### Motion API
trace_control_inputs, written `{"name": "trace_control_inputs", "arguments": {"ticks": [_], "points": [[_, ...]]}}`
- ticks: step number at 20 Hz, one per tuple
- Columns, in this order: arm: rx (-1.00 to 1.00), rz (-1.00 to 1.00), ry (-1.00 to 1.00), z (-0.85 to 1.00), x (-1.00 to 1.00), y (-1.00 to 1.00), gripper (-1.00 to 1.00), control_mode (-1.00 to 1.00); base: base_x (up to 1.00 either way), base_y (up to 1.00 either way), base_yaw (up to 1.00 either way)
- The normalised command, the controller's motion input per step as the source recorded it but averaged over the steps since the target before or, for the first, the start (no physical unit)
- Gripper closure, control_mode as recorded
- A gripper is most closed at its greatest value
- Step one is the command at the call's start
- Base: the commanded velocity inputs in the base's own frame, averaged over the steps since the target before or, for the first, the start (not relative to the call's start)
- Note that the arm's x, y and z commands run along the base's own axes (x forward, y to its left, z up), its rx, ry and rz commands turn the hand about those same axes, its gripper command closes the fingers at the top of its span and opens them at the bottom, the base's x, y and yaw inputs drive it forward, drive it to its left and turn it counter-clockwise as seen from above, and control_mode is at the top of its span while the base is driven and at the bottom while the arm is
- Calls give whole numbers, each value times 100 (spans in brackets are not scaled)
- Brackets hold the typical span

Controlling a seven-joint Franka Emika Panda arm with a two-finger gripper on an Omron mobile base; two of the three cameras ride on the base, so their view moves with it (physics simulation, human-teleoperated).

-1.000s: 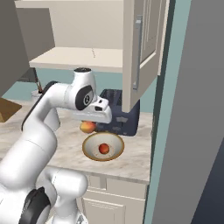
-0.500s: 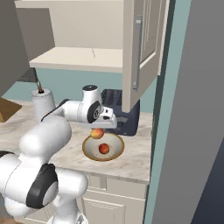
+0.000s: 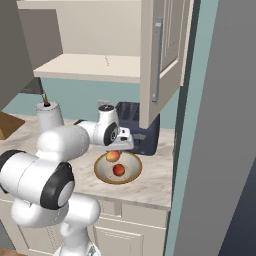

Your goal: Open the cabinet. Pick the apple and mango from the cabinet and place them into the bowl. Then close the cabinet.

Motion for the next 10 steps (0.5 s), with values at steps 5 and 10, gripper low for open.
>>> {"name": "trace_control_inputs", "arguments": {"ticks": [5,10], "points": [[1,1,0,-5,0,8,100,-100,0,0,0],[0,1,0,-44,0,0,-100,-100,0,0,0]]}}
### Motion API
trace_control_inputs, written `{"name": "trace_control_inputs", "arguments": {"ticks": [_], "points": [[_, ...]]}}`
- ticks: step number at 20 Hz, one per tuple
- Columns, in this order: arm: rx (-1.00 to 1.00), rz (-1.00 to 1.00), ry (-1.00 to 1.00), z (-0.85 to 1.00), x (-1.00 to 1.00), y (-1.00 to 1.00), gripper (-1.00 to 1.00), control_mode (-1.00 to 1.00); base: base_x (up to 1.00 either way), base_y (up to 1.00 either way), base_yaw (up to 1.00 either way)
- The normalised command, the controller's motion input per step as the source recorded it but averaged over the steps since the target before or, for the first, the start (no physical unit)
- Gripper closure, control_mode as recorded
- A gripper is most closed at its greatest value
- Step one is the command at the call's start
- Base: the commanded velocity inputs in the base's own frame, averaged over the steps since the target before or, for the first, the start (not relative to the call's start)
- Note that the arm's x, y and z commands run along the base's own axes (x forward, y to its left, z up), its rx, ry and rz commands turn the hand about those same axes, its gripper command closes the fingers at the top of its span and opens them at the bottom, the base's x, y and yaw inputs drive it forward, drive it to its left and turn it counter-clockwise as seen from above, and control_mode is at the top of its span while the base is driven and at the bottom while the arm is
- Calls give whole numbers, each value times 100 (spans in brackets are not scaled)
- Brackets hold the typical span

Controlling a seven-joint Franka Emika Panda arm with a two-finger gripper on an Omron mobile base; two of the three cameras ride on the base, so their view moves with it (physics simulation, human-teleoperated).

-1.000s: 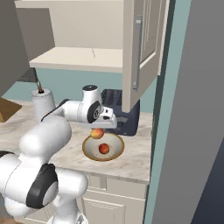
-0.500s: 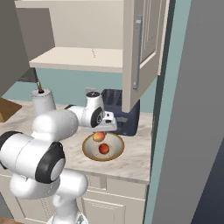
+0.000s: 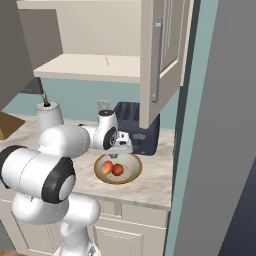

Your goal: Open the cabinet. Pick the apple and mango from the cabinet and place them into the bowl. Then close the cabinet.

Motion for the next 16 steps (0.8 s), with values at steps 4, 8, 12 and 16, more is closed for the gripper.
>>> {"name": "trace_control_inputs", "arguments": {"ticks": [4,8,12,16], "points": [[0,0,0,-3,0,0,-100,-100,0,0,0],[0,0,-24,82,-51,0,-100,-100,0,0,0],[0,0,-37,100,-89,18,-100,-100,0,0,0],[0,0,-33,100,-100,39,-100,-100,0,0,0]]}}
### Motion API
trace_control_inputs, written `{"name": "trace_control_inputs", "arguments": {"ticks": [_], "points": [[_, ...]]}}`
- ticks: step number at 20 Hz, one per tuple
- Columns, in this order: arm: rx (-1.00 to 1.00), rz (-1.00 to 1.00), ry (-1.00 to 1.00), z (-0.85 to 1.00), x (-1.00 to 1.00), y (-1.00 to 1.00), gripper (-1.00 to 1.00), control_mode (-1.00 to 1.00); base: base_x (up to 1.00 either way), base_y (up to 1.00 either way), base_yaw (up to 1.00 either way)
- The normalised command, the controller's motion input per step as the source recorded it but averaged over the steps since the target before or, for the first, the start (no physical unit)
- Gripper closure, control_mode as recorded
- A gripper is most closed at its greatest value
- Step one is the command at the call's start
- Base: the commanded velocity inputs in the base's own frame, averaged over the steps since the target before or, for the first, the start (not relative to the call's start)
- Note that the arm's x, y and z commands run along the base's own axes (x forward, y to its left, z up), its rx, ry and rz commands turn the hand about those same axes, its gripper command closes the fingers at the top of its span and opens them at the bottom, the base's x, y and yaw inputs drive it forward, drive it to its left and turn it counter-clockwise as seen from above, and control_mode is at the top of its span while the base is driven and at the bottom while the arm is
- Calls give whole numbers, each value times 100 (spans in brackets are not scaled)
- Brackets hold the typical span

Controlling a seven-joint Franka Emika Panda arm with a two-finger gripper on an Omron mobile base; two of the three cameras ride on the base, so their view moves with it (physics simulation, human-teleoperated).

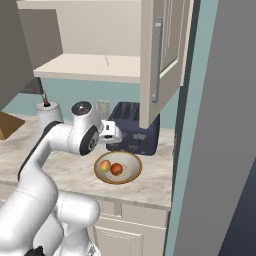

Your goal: Open the cabinet. Pick the apple and mango from the cabinet and place them into the bowl. Then close the cabinet.

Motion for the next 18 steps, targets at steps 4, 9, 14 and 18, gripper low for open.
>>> {"name": "trace_control_inputs", "arguments": {"ticks": [4,9,14,18], "points": [[0,0,-33,100,-99,72,-100,-100,0,0,0],[0,0,-41,100,-100,46,-100,-100,0,0,0],[0,0,-38,100,-100,47,-100,-100,0,0,0],[0,0,-36,95,-99,55,-100,-100,0,0,0]]}}
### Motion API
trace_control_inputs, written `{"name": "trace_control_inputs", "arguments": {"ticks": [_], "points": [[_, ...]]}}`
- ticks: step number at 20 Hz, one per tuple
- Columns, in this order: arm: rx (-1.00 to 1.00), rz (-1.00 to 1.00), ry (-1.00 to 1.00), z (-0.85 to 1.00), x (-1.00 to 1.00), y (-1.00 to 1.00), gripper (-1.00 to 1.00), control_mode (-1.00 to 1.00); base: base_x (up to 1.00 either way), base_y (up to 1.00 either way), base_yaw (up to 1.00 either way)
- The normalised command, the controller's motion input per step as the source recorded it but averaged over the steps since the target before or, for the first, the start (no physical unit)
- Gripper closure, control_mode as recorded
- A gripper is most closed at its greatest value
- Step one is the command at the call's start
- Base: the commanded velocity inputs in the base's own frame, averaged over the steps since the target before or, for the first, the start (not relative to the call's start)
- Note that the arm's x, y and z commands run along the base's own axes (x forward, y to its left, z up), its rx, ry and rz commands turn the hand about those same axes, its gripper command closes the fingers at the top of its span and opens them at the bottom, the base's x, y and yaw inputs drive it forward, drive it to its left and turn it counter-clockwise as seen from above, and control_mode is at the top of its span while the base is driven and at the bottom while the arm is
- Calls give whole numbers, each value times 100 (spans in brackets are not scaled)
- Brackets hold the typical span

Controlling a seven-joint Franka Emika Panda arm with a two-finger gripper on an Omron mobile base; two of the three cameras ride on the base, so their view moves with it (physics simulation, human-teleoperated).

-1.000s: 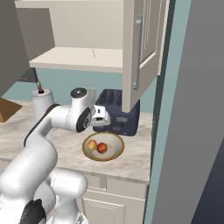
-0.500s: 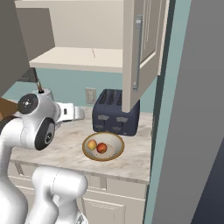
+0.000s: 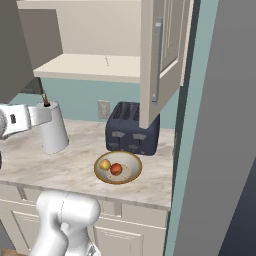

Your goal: Open the cabinet. Pick the apple and mango from the cabinet and place them into the bowl. Then close the cabinet.

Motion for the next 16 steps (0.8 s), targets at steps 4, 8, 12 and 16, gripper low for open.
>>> {"name": "trace_control_inputs", "arguments": {"ticks": [4,8,12,16], "points": [[5,0,-38,59,-100,57,-100,-100,0,0,0],[8,0,-37,47,-97,49,-100,-100,0,0,0],[13,-9,-25,6,-25,26,-100,-100,0,0,0],[10,-18,-38,0,1,57,-100,-100,0,0,0]]}}
